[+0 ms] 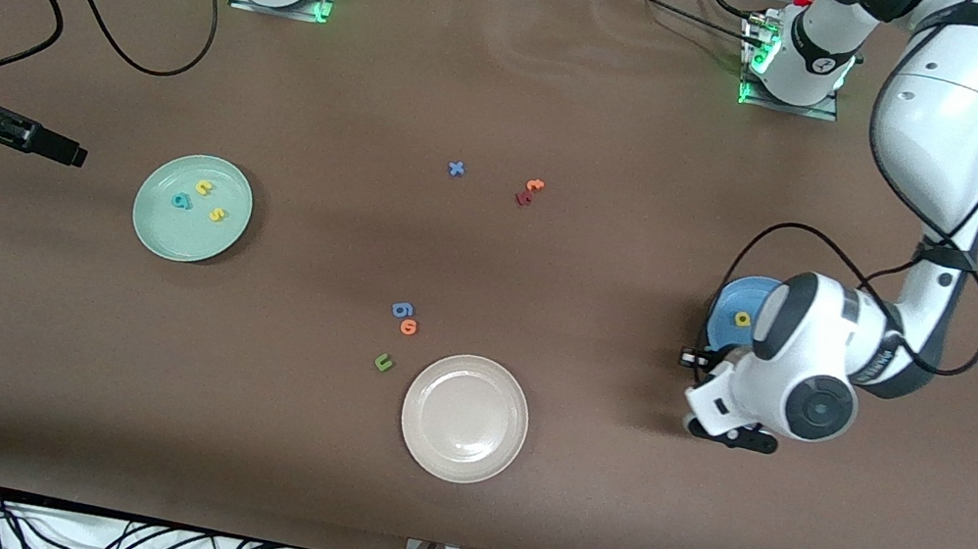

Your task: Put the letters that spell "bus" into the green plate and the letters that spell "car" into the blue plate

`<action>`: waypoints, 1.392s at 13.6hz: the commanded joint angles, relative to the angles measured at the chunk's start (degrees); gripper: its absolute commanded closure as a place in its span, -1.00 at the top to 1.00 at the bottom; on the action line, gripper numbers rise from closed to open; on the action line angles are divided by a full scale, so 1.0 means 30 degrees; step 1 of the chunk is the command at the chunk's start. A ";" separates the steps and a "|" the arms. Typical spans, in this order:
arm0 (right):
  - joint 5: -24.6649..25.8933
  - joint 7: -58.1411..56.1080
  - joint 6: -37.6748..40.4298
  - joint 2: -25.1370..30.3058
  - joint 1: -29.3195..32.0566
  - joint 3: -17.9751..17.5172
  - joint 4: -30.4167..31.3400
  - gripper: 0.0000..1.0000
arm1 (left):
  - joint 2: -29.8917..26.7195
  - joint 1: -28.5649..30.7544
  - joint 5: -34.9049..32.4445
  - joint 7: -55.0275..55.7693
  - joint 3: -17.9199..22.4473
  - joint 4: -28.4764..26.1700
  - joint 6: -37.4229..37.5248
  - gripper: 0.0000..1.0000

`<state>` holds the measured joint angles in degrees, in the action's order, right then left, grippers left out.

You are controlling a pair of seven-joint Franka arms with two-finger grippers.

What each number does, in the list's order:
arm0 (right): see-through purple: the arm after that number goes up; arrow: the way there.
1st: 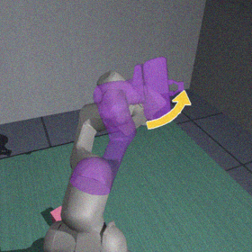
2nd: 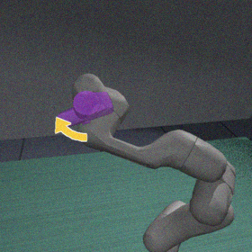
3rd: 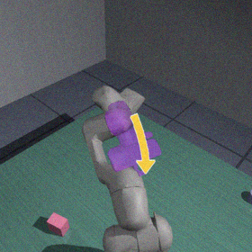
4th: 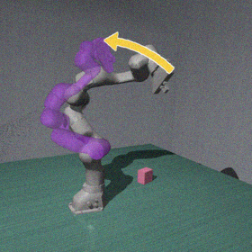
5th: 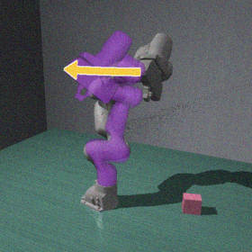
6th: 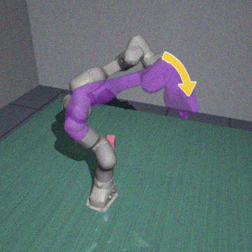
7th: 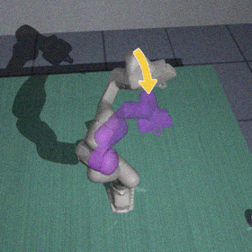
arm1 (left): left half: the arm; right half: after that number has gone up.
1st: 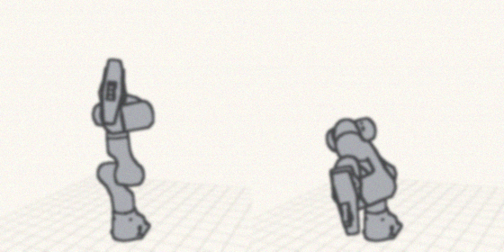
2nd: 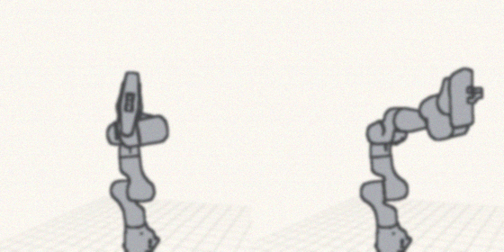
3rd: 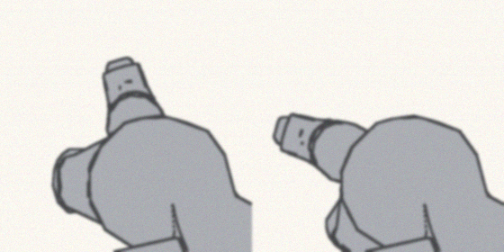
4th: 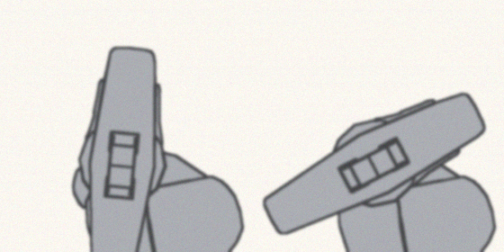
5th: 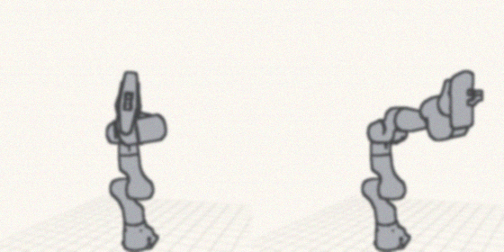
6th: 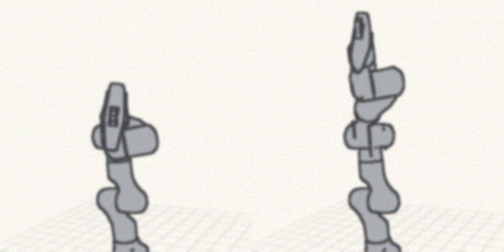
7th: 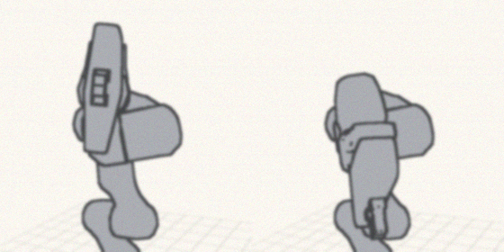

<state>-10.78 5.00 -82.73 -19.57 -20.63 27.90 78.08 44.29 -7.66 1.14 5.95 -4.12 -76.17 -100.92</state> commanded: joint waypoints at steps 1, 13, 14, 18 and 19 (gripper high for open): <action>0.1827 0.0297 0.0274 0.0601 0.3060 -0.3895 -0.0303 0.99 | -0.0642 0.0821 -0.1196 -0.1628 -0.0150 -0.0448 0.0737 -0.88; 0.2685 0.0326 -0.2188 0.3212 0.4768 -0.6135 0.3389 0.99 | -0.2602 0.2083 -0.1608 -0.4005 -0.0150 -0.4220 -0.0483 -0.72; 0.2656 0.0326 -0.2159 0.3211 0.4768 -0.6135 0.3331 1.00 | -0.3069 0.2083 -0.1639 -0.4005 -0.0150 -0.5475 -0.1710 -0.72; 0.2685 0.0385 -0.2217 0.3182 0.4768 -0.6135 0.3243 1.00 | -0.4449 0.2229 -0.1668 -0.4005 -0.0150 -0.8442 -0.4736 -0.64; 0.2656 0.0385 -0.2217 0.3211 0.4739 -0.6135 0.3213 1.00 | -0.4654 0.2258 -0.1668 -0.4005 -0.0150 -0.8910 -0.5204 -0.38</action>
<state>-3.69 5.09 -88.68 -11.42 -6.57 10.10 86.50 34.75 -1.70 -2.10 -5.05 -4.11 -97.24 -113.65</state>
